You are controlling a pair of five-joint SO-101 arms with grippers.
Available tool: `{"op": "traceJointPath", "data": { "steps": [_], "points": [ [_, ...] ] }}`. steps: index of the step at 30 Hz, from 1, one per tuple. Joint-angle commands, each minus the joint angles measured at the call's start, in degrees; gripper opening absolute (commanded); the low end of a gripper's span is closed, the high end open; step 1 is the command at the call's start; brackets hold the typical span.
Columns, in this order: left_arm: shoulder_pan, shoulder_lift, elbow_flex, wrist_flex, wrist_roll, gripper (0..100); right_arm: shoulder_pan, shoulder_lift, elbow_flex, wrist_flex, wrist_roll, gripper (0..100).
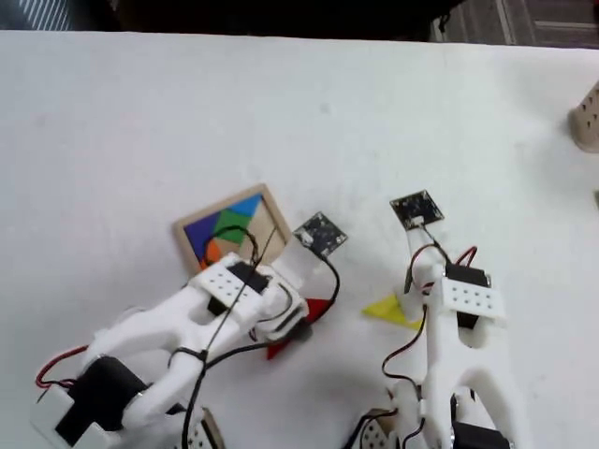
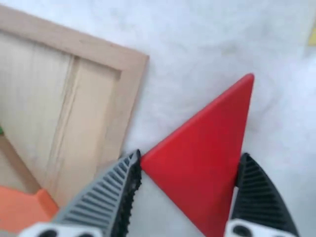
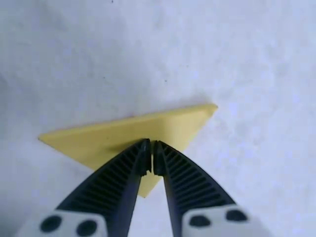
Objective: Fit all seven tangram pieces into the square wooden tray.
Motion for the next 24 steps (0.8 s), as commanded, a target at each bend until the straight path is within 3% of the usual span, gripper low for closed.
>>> {"op": "traceJointPath", "data": {
  "steps": [1,15,20,24],
  "points": [
    [-2.95,-2.24,-0.70,-4.31,1.14,22,-0.40,-0.84,0.00,0.31,0.70,2.0],
    [-5.67,-13.23,1.41,-3.78,1.23,22,-0.57,-0.84,0.00,0.31,0.70,2.0],
    [-11.74,-15.34,0.88,-4.22,1.76,22,-0.57,-0.84,0.00,0.31,0.70,2.0],
    [-16.92,-15.25,0.88,-8.70,8.00,23,-0.66,-0.84,0.00,0.31,0.70,2.0]
  ]
}}
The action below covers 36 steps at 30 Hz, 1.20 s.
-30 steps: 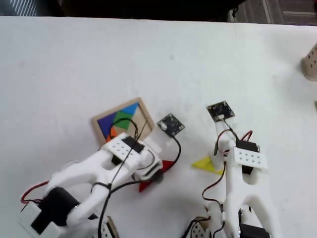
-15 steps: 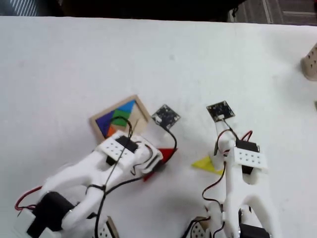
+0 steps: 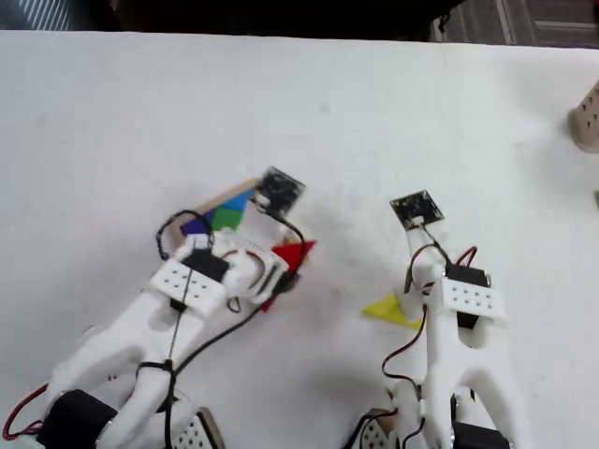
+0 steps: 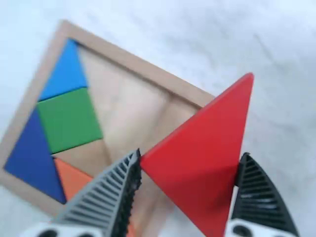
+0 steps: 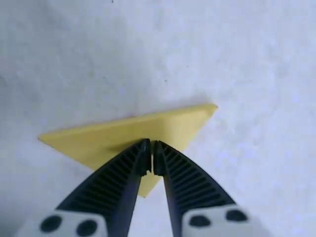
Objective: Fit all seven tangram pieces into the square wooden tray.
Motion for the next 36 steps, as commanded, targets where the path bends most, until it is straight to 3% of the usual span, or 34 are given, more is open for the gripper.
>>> {"op": "traceJointPath", "data": {
  "steps": [1,7,14,24,31,36],
  "points": [
    [-5.76,-2.07,-0.88,-5.80,5.80,23,-0.66,-0.84,0.00,0.31,0.70,2.0],
    [-7.96,-1.98,-2.46,-5.89,6.86,23,-0.66,-0.84,0.00,0.31,0.62,2.0],
    [-12.88,-1.89,-3.69,-6.33,16.97,23,-0.66,-0.75,0.26,-0.57,0.35,2.0],
    [-12.53,1.63,-7.65,-3.69,28.04,23,-0.66,-0.75,0.26,-0.84,0.35,2.0],
    [-11.21,18.42,-17.49,0.35,29.01,23,-0.75,-0.75,0.26,-0.92,0.53,2.1],
    [-9.45,20.26,-20.92,3.96,29.01,23,-0.75,-0.57,0.26,-1.89,0.18,2.0]
  ]
}}
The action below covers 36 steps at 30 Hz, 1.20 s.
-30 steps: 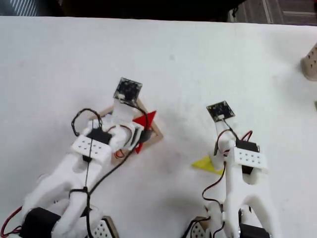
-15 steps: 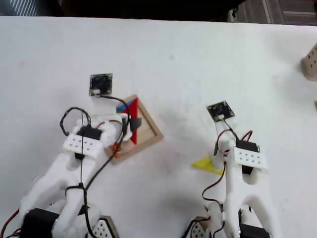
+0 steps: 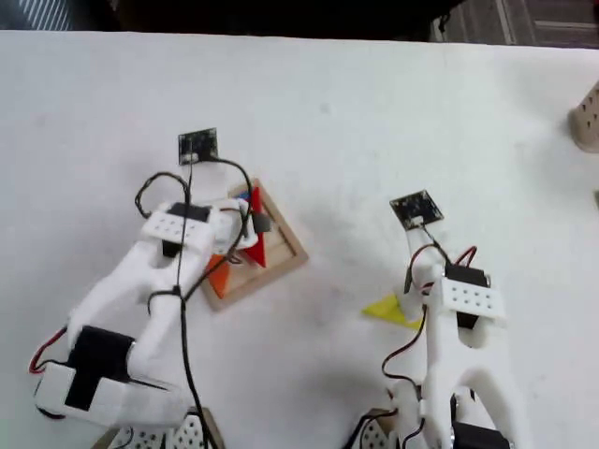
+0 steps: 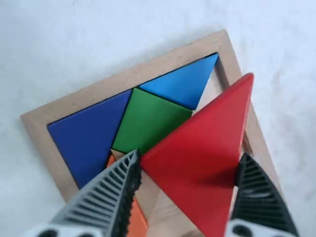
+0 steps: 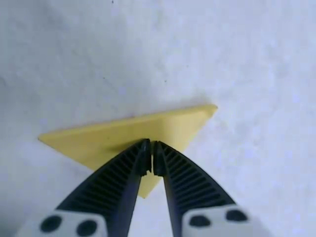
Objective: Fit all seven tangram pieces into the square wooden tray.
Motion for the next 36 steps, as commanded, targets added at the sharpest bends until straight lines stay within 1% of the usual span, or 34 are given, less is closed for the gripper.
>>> {"op": "traceJointPath", "data": {
  "steps": [1,14,20,23,28,32,36],
  "points": [
    [2.68,-0.48,-4.57,1.93,0.70,23,-0.66,-0.48,0.18,-1.36,0.18,2.0],
    [2.59,-0.84,-5.98,1.85,1.14,22,-0.66,-0.48,0.26,-1.27,0.09,2.0],
    [2.24,-0.84,-6.68,1.85,13.80,22,-2.86,-0.31,0.26,-1.27,0.09,2.0],
    [2.86,-0.84,-6.68,1.76,18.29,22,-3.12,-0.31,0.26,-1.27,0.09,2.0],
    [3.74,-0.84,-6.51,1.49,18.02,23,-3.12,-0.31,0.26,-1.36,0.09,2.0],
    [4.09,-0.84,-6.42,1.49,14.24,23,-3.12,-0.31,0.26,-1.36,0.09,2.0],
    [5.58,-0.84,-6.24,1.49,13.98,23,-3.12,-0.31,0.26,-1.45,0.09,2.0]
  ]
}}
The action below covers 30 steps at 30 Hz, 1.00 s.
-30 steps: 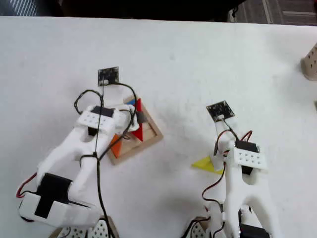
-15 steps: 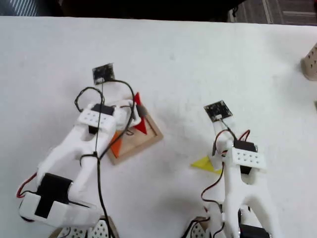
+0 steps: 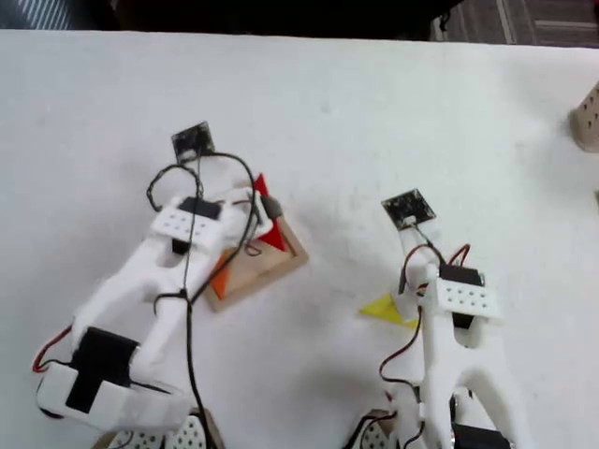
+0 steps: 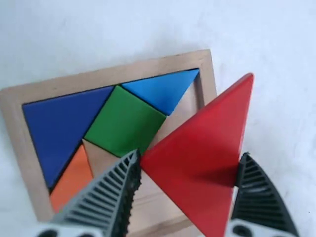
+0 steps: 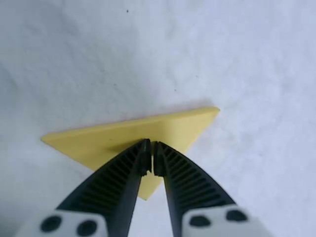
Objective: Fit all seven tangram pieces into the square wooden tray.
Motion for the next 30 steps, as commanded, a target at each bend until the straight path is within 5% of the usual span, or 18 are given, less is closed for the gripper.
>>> {"op": "traceJointPath", "data": {
  "steps": [1,10,13,21,28,30],
  "points": [
    [2.07,-0.92,-2.64,0.00,-0.97,23,-0.75,-0.31,0.00,-0.84,0.09,2.0],
    [1.63,-1.01,0.18,0.35,3.87,51,-0.75,-0.31,0.00,-0.84,0.09,2.0],
    [-0.22,-1.19,1.05,0.44,2.81,53,-0.75,-0.22,0.00,-0.84,0.09,2.0],
    [-7.43,-5.32,0.44,0.44,-3.60,39,-0.66,-0.22,0.00,-0.84,0.09,2.0],
    [-5.41,-13.23,3.16,-0.62,-13.27,1,-0.75,-0.22,0.00,-0.84,0.09,2.0],
    [-4.00,-14.11,3.96,-2.11,-15.38,6,-0.75,-0.22,0.00,-0.84,0.09,2.0]
  ]
}}
